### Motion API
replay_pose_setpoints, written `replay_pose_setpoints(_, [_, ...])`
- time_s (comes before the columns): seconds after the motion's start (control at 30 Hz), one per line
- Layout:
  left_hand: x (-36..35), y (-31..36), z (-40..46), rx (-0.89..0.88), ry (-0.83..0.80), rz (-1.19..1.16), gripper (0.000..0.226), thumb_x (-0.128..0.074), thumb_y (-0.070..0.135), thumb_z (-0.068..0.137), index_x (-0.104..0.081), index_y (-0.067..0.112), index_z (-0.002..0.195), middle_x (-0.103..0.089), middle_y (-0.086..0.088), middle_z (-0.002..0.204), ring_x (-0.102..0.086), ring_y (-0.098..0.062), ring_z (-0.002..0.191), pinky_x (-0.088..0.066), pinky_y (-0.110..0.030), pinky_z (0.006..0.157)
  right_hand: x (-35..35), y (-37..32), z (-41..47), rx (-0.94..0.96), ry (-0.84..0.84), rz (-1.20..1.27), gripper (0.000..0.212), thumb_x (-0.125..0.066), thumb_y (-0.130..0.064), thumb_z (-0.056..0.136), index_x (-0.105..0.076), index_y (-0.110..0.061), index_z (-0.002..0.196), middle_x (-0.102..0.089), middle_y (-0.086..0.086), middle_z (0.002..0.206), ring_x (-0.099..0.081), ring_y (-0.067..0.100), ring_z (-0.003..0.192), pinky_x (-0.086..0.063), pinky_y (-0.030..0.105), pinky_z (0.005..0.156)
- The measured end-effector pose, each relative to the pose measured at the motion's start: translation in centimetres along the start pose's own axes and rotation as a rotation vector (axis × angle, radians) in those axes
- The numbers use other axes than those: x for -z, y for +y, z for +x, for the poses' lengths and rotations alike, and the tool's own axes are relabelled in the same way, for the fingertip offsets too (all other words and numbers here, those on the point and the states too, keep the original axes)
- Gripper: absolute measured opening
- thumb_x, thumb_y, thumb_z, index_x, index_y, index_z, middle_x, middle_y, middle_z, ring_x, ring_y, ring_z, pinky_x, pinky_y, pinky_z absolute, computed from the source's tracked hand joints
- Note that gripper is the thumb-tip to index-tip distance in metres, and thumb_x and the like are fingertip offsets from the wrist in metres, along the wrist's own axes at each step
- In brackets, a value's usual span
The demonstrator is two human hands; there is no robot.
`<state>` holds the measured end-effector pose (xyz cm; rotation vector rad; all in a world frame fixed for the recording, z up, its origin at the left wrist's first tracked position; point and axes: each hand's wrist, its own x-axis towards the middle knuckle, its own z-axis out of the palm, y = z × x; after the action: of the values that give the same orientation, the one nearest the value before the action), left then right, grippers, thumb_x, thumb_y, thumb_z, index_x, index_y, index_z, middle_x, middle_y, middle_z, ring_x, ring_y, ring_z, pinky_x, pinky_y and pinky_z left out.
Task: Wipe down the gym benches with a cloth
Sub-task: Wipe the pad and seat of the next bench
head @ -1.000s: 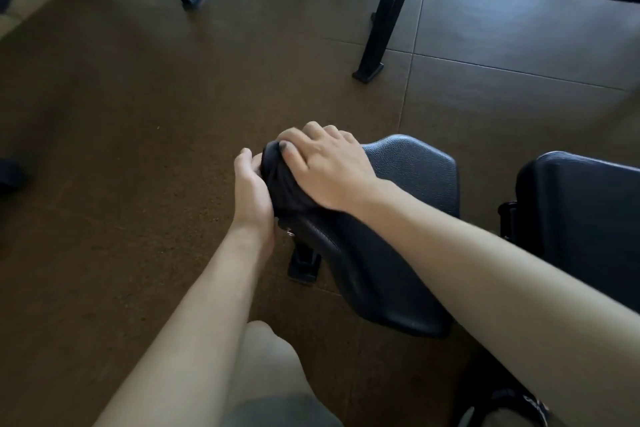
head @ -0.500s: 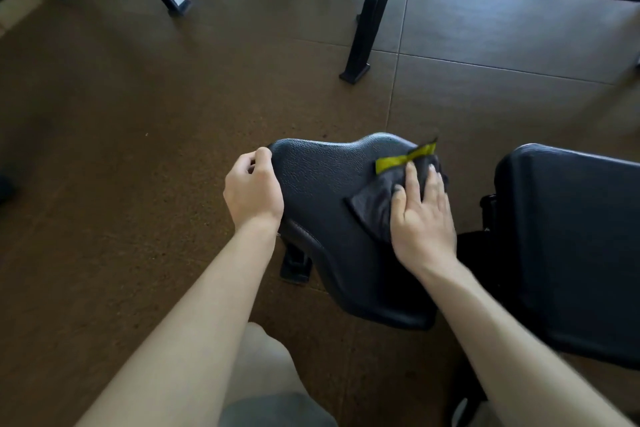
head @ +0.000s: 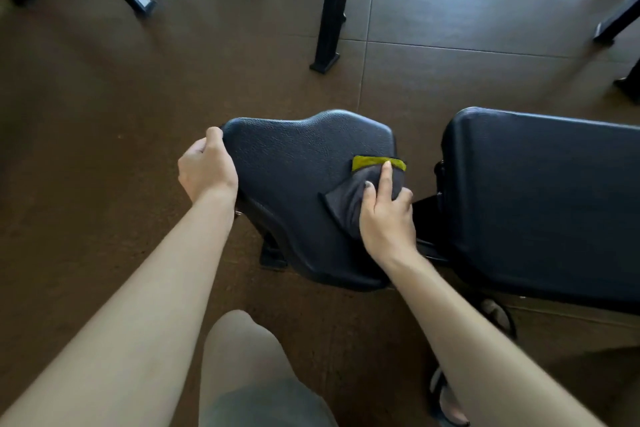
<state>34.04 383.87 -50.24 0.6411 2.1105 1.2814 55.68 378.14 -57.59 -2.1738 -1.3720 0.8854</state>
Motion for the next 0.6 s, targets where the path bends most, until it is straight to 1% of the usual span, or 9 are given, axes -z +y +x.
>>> replay_pose_setpoints(0.07, [0.1, -0.1, -0.1, -0.012, 0.008, 0.013, 0.044, -0.049, 0.042, 0.094, -0.045, 0.015, 0.060, -0.047, 0.005, 0.065, -0.042, -0.013, 0.064, -0.035, -0.033, 0.059, -0.5, 1.4, -3.5, 0.006, 0.018, 0.052, 0.061, -0.031, -0.044, 0.107, -0.014, -0.029, 0.163, -0.041, 0.025, 0.142, -0.050, 0.041, 0.121, -0.039, 0.038, 0.092])
replay_pose_setpoints(0.13, [0.0, 0.0, -0.2, -0.014, 0.008, 0.016, 0.043, -0.048, 0.043, 0.095, -0.050, 0.016, 0.062, -0.052, 0.004, 0.068, -0.046, -0.013, 0.066, -0.038, -0.033, 0.061, -0.7, 2.5, -7.6, 0.018, 0.006, 0.002, 0.063, -0.031, -0.042, 0.108, -0.009, -0.022, 0.164, -0.049, 0.024, 0.133, -0.055, 0.037, 0.105, -0.041, 0.034, 0.080])
replay_pose_setpoints(0.17, [0.0, 0.0, -0.2, -0.006, 0.008, 0.021, 0.042, -0.048, 0.043, 0.096, -0.052, 0.016, 0.063, -0.053, 0.005, 0.069, -0.047, -0.012, 0.067, -0.038, -0.033, 0.062, -0.8, 3.0, -8.5, 0.014, -0.004, -0.029, 0.065, -0.030, -0.042, 0.108, -0.006, -0.018, 0.164, -0.051, 0.023, 0.130, -0.057, 0.035, 0.100, -0.042, 0.034, 0.077])
replay_pose_setpoints(0.2, [0.0, 0.1, -0.3, -0.001, 0.005, 0.024, 0.042, -0.047, 0.043, 0.096, -0.054, 0.015, 0.065, -0.055, 0.005, 0.071, -0.049, -0.012, 0.068, -0.039, -0.033, 0.063, -0.8, 2.9, -8.4, -0.016, -0.004, -0.030, 0.066, -0.028, -0.043, 0.109, -0.006, -0.016, 0.164, -0.052, 0.024, 0.130, -0.058, 0.036, 0.102, -0.041, 0.035, 0.077])
replay_pose_setpoints(0.27, [0.0, 0.0, -0.1, -0.008, -0.004, 0.040, 0.041, -0.047, 0.044, 0.097, -0.060, 0.015, 0.071, -0.058, 0.005, 0.074, -0.052, -0.012, 0.072, -0.041, -0.034, 0.067, -0.3, 1.7, -6.0, -0.101, 0.006, -0.024, 0.065, -0.026, -0.043, 0.109, -0.009, -0.012, 0.163, -0.050, 0.027, 0.135, -0.057, 0.044, 0.113, -0.042, 0.041, 0.084])
replay_pose_setpoints(0.37, [-0.1, -0.3, 0.2, -0.014, -0.012, 0.041, 0.041, -0.046, 0.045, 0.099, -0.061, 0.019, 0.071, -0.061, 0.007, 0.078, -0.053, -0.009, 0.076, -0.042, -0.032, 0.069, 0.1, -1.2, -0.6, -0.152, 0.040, -0.060, 0.066, -0.025, -0.043, 0.110, -0.009, -0.004, 0.162, -0.039, 0.035, 0.147, -0.049, 0.049, 0.127, -0.040, 0.049, 0.103])
replay_pose_setpoints(0.47, [-0.2, -0.7, 0.7, -0.016, -0.005, 0.052, 0.045, -0.045, 0.047, 0.097, -0.063, 0.010, 0.077, -0.061, 0.003, 0.079, -0.054, -0.013, 0.077, -0.045, -0.036, 0.073, -0.1, -4.4, 4.2, -0.124, 0.039, -0.143, 0.070, -0.023, -0.046, 0.109, -0.003, -0.004, 0.162, -0.019, 0.037, 0.158, -0.026, 0.049, 0.145, -0.019, 0.053, 0.119])
replay_pose_setpoints(0.53, [-0.4, -0.8, 0.8, -0.026, 0.005, 0.060, 0.045, -0.045, 0.046, 0.097, -0.062, 0.009, 0.078, -0.060, 0.001, 0.078, -0.053, -0.014, 0.077, -0.045, -0.038, 0.073, -0.3, -6.7, 6.6, -0.064, 0.035, -0.247, 0.070, -0.021, -0.046, 0.109, -0.003, -0.004, 0.162, -0.008, 0.040, 0.160, -0.011, 0.051, 0.151, -0.005, 0.056, 0.124])
replay_pose_setpoints(0.6, [-0.4, -0.4, 0.5, -0.005, 0.002, 0.064, 0.042, -0.045, 0.044, 0.099, -0.061, 0.012, 0.076, -0.059, 0.003, 0.078, -0.052, -0.013, 0.076, -0.044, -0.037, 0.073, -0.8, -9.4, 7.3, 0.099, 0.008, -0.334, 0.069, -0.020, -0.046, 0.109, -0.006, -0.002, 0.162, -0.004, 0.039, 0.162, -0.003, 0.050, 0.153, 0.001, 0.056, 0.125])
